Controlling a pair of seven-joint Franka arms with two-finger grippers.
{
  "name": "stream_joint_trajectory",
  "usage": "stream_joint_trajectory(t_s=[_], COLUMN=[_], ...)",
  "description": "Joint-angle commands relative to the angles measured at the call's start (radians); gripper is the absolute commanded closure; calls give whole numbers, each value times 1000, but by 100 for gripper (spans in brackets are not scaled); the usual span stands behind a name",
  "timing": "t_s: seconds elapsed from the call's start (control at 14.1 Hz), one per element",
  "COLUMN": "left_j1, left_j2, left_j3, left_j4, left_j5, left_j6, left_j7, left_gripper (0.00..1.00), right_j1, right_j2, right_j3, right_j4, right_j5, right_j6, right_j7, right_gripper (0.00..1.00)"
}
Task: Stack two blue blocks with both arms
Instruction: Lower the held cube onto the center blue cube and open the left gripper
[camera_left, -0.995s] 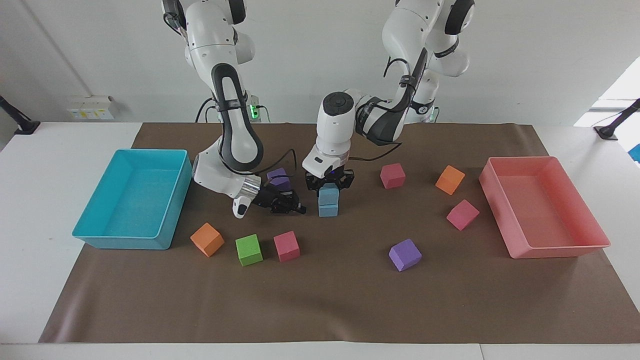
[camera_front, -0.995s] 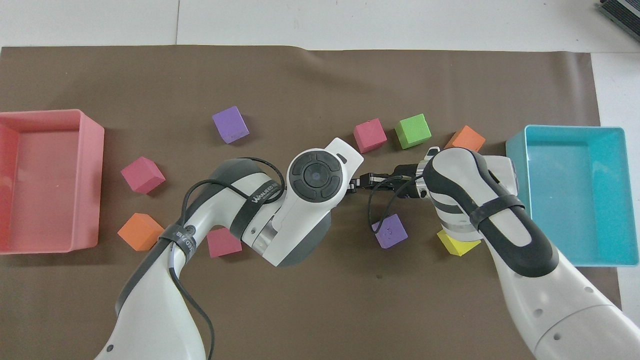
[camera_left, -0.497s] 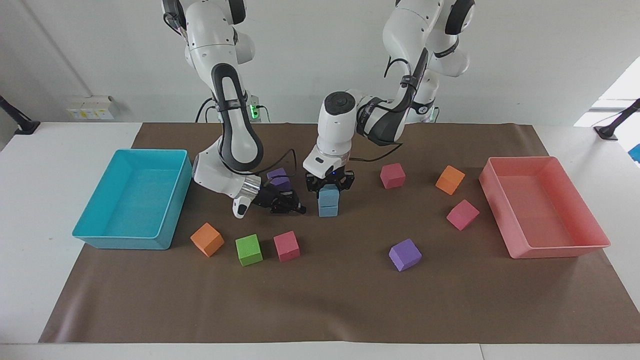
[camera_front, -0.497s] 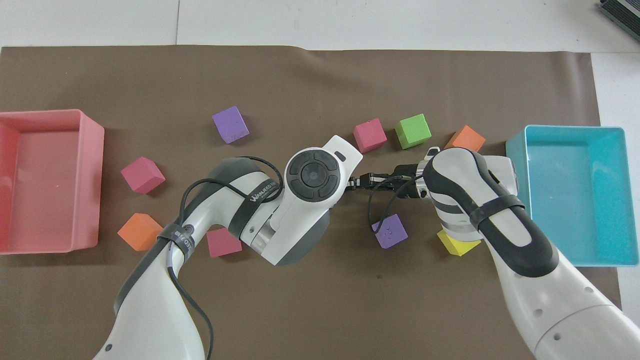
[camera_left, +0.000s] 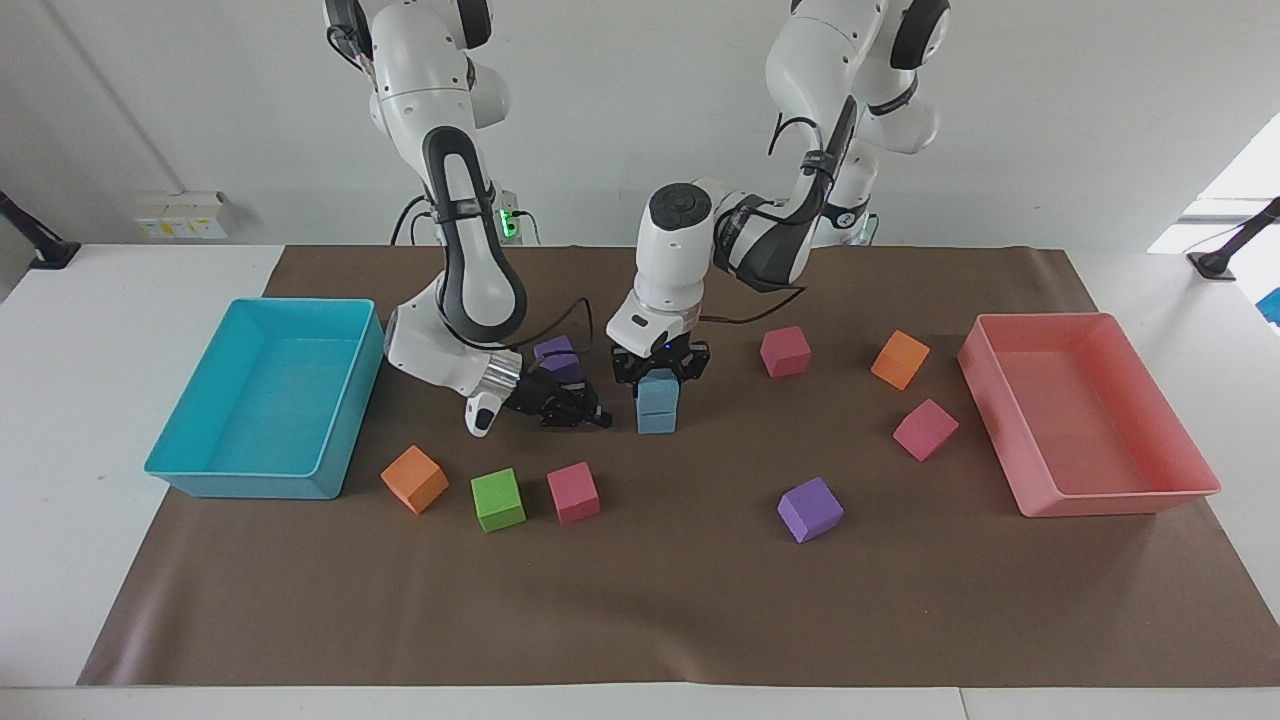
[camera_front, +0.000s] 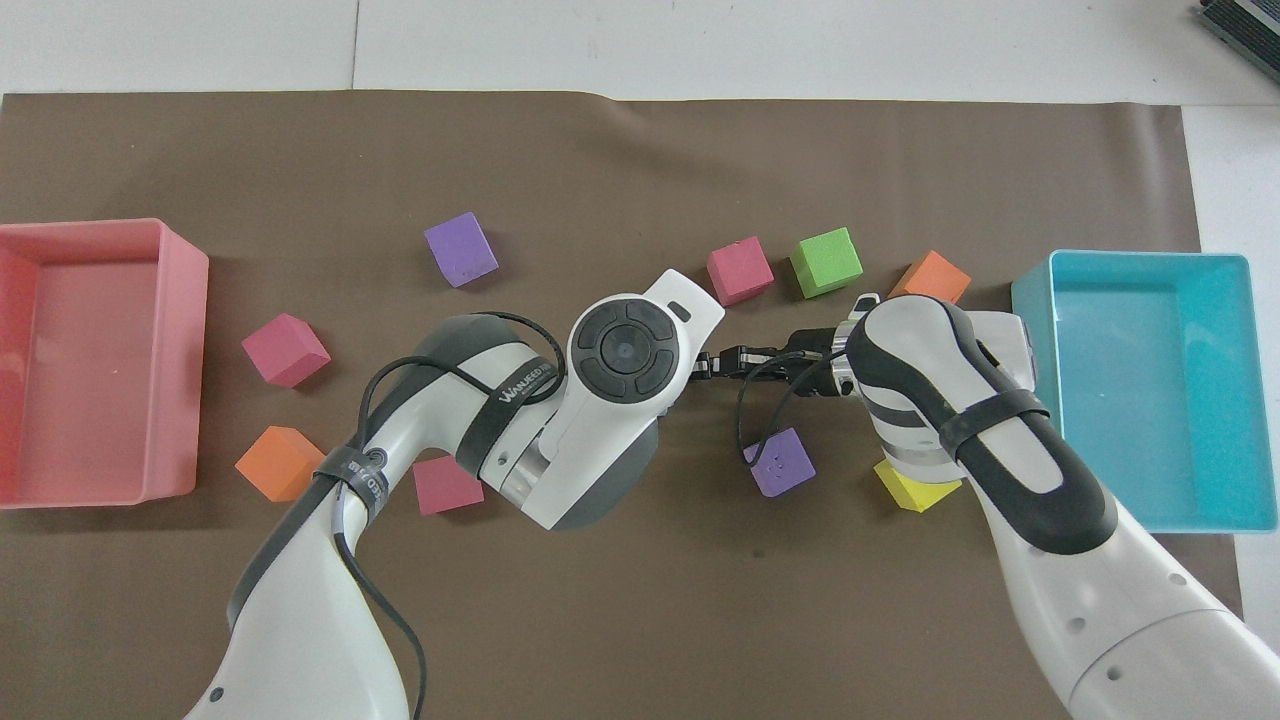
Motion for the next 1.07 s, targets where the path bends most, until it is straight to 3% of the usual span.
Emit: stream_joint_trajectory(t_s=[0.0, 0.78, 0.85, 0.92, 0.99], left_j1=[-4, -4, -4, -4, 0], left_j2=[12, 10, 10, 10, 7], left_j3=[6, 6, 8, 13, 13], left_j4=[14, 11, 11, 14, 16], left_j5=[8, 8, 9, 19, 34], left_j6=[10, 5, 5, 10, 5], left_j7=[-8, -4, -4, 7, 21], left_gripper=[25, 22, 17, 0, 0], right_j1=[-1, -1, -2, -4, -4], right_j2=[-7, -6, -6, -6, -6], right_j3=[4, 4, 4, 3, 3], right_j4=[-13, -10, -8, -8, -7], right_j5=[33, 25, 24, 22, 22], right_j6=[25, 28, 25, 23, 25], right_j7=[-36, -63, -77, -89, -95], right_gripper=[100, 100, 100, 100, 100])
